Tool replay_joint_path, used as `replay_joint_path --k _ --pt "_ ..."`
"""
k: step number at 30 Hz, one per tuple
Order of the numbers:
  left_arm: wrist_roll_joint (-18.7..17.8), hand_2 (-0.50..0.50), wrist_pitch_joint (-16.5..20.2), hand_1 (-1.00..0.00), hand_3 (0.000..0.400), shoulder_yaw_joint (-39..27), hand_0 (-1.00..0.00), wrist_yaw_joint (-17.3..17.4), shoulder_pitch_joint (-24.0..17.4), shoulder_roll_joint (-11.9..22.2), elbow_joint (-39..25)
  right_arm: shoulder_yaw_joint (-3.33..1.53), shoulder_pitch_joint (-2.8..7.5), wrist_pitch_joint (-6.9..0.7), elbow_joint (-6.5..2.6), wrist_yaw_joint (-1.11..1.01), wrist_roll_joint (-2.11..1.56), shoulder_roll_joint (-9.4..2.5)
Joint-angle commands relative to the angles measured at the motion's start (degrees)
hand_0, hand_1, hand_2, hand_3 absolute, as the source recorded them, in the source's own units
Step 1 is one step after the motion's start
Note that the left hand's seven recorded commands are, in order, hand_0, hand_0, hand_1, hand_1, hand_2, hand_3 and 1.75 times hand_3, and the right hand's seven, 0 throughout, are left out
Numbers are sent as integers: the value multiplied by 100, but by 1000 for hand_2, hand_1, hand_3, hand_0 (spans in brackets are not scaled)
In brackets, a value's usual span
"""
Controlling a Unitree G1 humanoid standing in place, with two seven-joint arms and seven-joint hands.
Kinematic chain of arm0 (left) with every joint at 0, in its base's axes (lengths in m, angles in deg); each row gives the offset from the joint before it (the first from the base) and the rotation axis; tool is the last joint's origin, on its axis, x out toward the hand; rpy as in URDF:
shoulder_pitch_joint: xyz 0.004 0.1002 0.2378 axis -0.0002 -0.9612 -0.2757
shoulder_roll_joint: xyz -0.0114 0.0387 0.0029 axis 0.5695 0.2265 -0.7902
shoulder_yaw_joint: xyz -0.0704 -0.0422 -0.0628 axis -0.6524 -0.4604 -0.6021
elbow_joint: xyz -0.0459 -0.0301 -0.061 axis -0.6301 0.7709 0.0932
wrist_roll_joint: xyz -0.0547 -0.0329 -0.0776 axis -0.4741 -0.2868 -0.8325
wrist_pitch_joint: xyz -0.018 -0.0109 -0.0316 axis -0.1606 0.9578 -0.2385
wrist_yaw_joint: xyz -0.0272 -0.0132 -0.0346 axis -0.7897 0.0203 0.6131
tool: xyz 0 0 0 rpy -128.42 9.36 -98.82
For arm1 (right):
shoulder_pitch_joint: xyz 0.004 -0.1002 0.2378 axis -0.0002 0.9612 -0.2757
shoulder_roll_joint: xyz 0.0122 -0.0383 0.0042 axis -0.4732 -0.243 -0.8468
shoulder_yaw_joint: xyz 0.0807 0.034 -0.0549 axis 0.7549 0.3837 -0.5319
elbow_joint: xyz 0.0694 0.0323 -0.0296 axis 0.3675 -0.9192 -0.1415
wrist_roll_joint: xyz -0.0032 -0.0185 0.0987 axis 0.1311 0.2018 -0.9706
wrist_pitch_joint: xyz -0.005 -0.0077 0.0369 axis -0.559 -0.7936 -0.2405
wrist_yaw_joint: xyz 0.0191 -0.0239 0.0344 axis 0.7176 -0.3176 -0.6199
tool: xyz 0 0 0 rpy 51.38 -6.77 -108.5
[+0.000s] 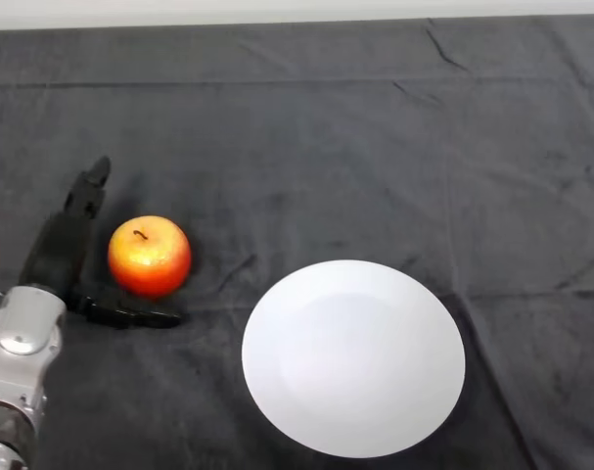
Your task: Move the apple to the plate
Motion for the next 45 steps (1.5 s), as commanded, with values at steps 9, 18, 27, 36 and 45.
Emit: replay_joint_path --k 9,18,27,36,45 --pt "148 0 -178 -1000 400 203 -1000 -118 527 62 334 66 -14 -17 19 -18 17 173" --pt "216 0 -448 -1000 400 196 -1000 -449 545 144 263 67 -13 -17 18 -18 16 174" --pt "164 0 -630 -1000 400 99 -1000 -671 596 241 -26 68 -13 -18 17 -18 16 174" --pt "67 0 -657 -1000 400 84 -1000 -714 274 218 -1066 67 -14 -17 18 -17 16 173" --pt "-54 0 -404 -1000 400 141 -1000 -499 -313 281 -2643 62 -15 -15 26 -17 18 169"
